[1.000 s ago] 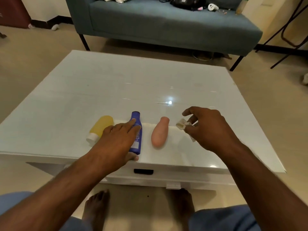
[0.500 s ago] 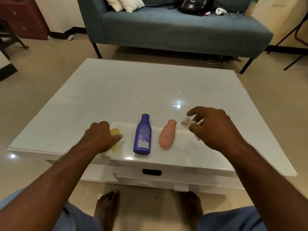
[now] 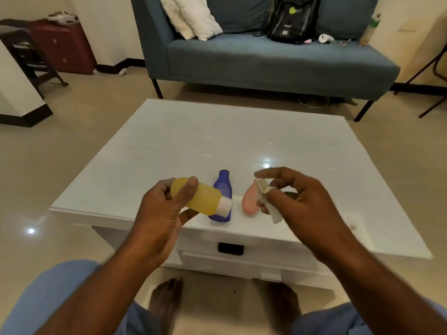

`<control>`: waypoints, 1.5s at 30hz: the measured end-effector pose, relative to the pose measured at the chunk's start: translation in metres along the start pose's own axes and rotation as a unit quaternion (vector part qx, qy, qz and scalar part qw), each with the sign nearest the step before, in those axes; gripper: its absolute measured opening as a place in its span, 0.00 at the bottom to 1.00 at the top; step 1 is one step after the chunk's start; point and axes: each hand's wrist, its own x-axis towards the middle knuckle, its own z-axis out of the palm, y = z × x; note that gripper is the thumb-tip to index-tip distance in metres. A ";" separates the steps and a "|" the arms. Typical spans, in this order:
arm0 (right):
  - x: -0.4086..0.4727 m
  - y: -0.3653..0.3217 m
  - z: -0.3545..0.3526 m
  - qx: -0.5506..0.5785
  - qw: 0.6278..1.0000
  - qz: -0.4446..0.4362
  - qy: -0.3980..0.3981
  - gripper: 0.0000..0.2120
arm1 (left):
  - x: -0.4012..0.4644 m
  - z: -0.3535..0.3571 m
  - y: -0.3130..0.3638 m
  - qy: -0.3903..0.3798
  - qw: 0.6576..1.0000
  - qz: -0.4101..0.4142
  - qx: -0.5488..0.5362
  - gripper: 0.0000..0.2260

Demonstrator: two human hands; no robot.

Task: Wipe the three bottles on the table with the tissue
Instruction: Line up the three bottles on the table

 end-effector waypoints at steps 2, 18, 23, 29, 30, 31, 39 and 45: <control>-0.006 0.008 0.013 0.066 0.997 0.048 0.001 0.11 | 0.002 0.002 -0.007 -0.022 0.987 -0.082 -0.135 0.22; 0.021 0.026 0.029 -0.061 0.986 -0.148 0.039 0.10 | 0.015 0.023 -0.044 -0.165 0.931 0.117 0.304 0.18; 0.015 0.027 0.035 -0.175 0.949 -0.263 -0.006 0.10 | 0.013 0.021 -0.045 -0.152 0.912 0.209 0.318 0.16; 0.022 0.031 0.028 -0.229 0.940 -0.248 0.054 0.09 | 0.011 0.018 -0.049 -0.145 0.879 0.252 0.377 0.16; 0.020 0.031 0.030 -0.228 0.937 -0.261 0.040 0.09 | 0.011 0.017 -0.049 -0.142 0.880 0.252 0.376 0.16; 0.017 0.031 0.033 -0.226 0.933 -0.280 0.018 0.09 | 0.011 0.016 -0.049 -0.138 0.883 0.253 0.370 0.16; 0.019 0.031 0.030 -0.242 0.925 -0.289 0.042 0.09 | 0.013 0.013 -0.049 -0.137 0.862 0.280 0.399 0.17; 0.022 0.033 0.028 -0.205 0.938 -0.278 0.024 0.10 | 0.015 0.014 -0.051 -0.145 0.859 0.277 0.405 0.19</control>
